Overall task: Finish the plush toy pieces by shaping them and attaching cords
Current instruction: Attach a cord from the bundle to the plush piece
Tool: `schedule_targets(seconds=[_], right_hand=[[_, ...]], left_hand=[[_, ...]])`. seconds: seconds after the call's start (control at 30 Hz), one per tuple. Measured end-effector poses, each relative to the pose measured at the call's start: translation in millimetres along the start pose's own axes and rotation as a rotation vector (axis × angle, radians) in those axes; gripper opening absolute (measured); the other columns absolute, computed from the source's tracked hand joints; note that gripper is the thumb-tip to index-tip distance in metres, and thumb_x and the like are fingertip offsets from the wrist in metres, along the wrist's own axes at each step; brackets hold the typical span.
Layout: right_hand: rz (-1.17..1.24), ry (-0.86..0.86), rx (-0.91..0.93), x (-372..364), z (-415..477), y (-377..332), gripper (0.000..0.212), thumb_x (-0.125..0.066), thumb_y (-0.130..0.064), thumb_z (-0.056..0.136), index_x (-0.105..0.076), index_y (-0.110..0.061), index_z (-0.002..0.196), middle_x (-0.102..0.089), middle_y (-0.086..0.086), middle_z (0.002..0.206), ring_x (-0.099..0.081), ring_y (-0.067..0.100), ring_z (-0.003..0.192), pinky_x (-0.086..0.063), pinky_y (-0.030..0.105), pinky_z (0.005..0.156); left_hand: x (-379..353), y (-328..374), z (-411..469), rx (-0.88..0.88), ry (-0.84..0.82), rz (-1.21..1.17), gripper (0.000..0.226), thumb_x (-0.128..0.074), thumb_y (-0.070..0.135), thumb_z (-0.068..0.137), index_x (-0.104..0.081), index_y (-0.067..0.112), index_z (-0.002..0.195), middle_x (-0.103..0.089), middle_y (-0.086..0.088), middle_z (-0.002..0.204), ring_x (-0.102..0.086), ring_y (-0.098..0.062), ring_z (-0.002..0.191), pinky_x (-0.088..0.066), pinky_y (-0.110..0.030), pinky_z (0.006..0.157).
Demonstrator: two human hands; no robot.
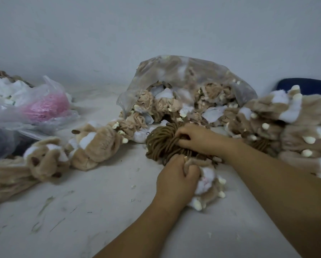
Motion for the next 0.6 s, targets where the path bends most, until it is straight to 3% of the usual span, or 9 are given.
schedule_targets(seconds=[0.03,0.13,0.27,0.33,0.4,0.5,0.53,0.6], right_hand=[[0.057,-0.044,-0.053,-11.2,-7.0,12.3,0.016,-0.057,-0.028,0.093,-0.063,-0.022,0.107,-0.050,-0.003,0.104,-0.052,0.014,0.097,-0.042,0.027,0.081],[0.221,0.070,-0.139,-6.9,-21.9,31.7,0.008,-0.058,-0.039,0.092,-0.061,-0.033,0.097,-0.055,-0.015,0.099,-0.053,-0.001,0.090,-0.038,0.015,0.072],[0.584,0.242,-0.329,-2.1,-44.9,52.8,0.027,-0.054,-0.047,0.093,-0.071,-0.029,0.082,-0.069,-0.012,0.082,-0.061,-0.001,0.079,-0.044,0.018,0.068],[0.684,0.288,-0.381,-7.4,-56.4,57.2,0.032,-0.054,-0.046,0.093,-0.072,-0.022,0.082,-0.070,-0.003,0.072,-0.060,0.005,0.068,-0.043,0.021,0.061],[0.715,0.308,-0.380,-14.6,-63.4,55.6,0.024,-0.057,-0.046,0.091,-0.071,-0.029,0.082,-0.070,-0.010,0.075,-0.062,0.003,0.071,-0.045,0.019,0.063],[0.691,0.314,-0.337,-27.9,-64.9,49.1,0.018,-0.066,-0.041,0.085,-0.064,-0.030,0.100,-0.065,-0.007,0.099,-0.061,0.008,0.095,-0.049,0.024,0.082],[0.660,0.328,-0.332,-30.3,-65.8,47.9,0.020,-0.067,-0.036,0.086,-0.061,-0.027,0.102,-0.062,-0.006,0.101,-0.059,0.008,0.095,-0.047,0.020,0.081],[0.636,0.414,-0.326,-28.2,-70.1,47.5,0.011,-0.063,-0.023,0.089,-0.057,-0.028,0.096,-0.060,-0.007,0.094,-0.056,0.004,0.085,-0.043,0.010,0.069]], left_hand=[[-0.3,1.0,0.1,-0.001,-0.003,0.006,0.019,-0.040,0.037,0.080,-0.039,0.021,0.070,-0.047,0.002,0.077,-0.047,-0.014,0.071,-0.039,-0.035,0.065],[3.0,4.1,0.9,-0.071,0.034,0.003,0.008,-0.050,0.017,0.089,-0.051,0.020,0.081,-0.049,0.007,0.088,-0.048,-0.012,0.081,-0.041,-0.033,0.071],[7.4,15.5,-0.6,-0.247,0.086,0.016,0.033,-0.041,0.004,0.083,-0.067,0.007,0.103,-0.057,0.004,0.112,-0.050,-0.010,0.106,-0.040,-0.017,0.089],[9.8,10.9,1.6,-0.206,0.101,-0.011,0.033,-0.042,0.002,0.088,-0.069,0.008,0.105,-0.051,0.009,0.120,-0.047,-0.001,0.110,-0.033,-0.003,0.088],[13.4,-2.9,6.7,-0.071,0.112,-0.066,0.028,-0.045,0.004,0.095,-0.070,0.014,0.097,-0.049,0.015,0.118,-0.046,0.011,0.104,-0.026,0.006,0.083],[16.9,-22.7,9.3,0.117,0.121,-0.153,0.025,-0.047,0.016,0.096,-0.064,0.019,0.078,-0.056,0.027,0.096,-0.050,0.018,0.092,-0.031,0.004,0.073],[17.3,-25.4,8.4,0.142,0.128,-0.158,0.025,-0.047,0.019,0.096,-0.063,0.021,0.077,-0.058,0.026,0.092,-0.054,0.012,0.090,-0.035,0.000,0.070],[15.7,-25.8,6.7,0.141,0.126,-0.149,0.024,-0.049,0.021,0.094,-0.061,0.024,0.074,-0.062,0.020,0.103,-0.056,0.002,0.096,-0.039,-0.014,0.071]])
Point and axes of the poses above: each hand's wrist, its own z-axis towards the middle knuckle, its own x-axis out of the back of the hand, y = z × x, the point moved 9 cm from there along z, towards the middle knuckle
